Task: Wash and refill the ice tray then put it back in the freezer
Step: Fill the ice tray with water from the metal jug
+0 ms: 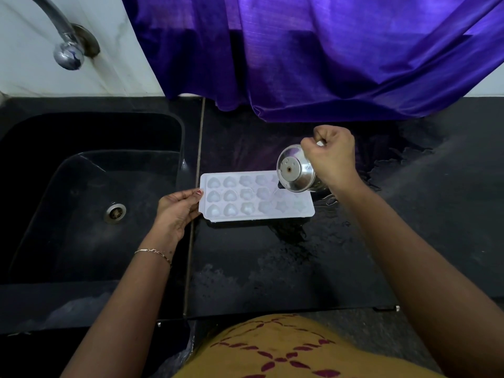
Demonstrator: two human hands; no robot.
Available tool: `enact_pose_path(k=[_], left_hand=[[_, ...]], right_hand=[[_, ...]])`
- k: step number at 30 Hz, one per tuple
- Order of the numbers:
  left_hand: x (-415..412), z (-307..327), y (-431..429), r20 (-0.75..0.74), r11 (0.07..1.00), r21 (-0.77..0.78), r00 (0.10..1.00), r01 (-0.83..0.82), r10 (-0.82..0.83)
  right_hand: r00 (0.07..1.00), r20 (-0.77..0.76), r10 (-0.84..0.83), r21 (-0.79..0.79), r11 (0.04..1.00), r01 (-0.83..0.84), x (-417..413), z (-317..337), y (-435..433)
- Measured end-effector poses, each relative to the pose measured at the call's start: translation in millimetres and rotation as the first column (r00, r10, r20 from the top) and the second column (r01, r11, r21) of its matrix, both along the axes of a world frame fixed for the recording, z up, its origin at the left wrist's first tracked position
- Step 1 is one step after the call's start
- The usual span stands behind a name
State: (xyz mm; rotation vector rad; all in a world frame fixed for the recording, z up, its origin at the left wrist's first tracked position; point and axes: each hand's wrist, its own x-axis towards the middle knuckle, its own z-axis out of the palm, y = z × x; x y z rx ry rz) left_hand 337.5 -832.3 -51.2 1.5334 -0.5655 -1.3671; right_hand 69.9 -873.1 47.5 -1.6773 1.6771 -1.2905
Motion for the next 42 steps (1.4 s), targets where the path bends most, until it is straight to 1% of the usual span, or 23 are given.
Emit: enact_pose_path(k=[6, 9, 14, 17, 23, 33, 42], left_hand=[[0, 0, 0, -0.004, 1.0, 0.002, 1.0, -0.003, 0.003], [0, 1, 1, -0.006, 1.0, 0.002, 1.0, -0.006, 0.006], [-1, 1, 1, -0.005, 1.0, 0.0, 1.0, -0.007, 0.007], [-1, 1, 1, -0.007, 1.0, -0.001, 1.0, -0.008, 0.008], [-1, 0, 0, -0.016, 1.0, -0.004, 1.0, -0.011, 0.011], [2, -5, -1, -0.021, 1.0, -0.002, 1.0, -0.008, 0.008], [1, -5, -1, -0.03, 1.0, -0.005, 1.0, -0.011, 0.011]], right_hand=[[1.0, 0.02, -0.017, 0.024, 1.0, 0.017, 1, 0, 1], [0.994, 0.091, -0.054, 0.052, 0.997, 0.049, 1, -2, 2], [0.959, 0.257, -0.118, 0.139, 0.987, 0.085, 1, -5, 3], [0.947, 0.297, -0.122, 0.148, 0.986, 0.08, 4, -5, 4], [0.962, 0.27, -0.049, 0.134, 0.991, 0.013, 16, -5, 1], [0.991, 0.113, 0.066, 0.061, 0.995, -0.073, 34, -3, -1], [0.994, 0.023, 0.106, -0.001, 0.994, -0.106, 36, 3, -3]])
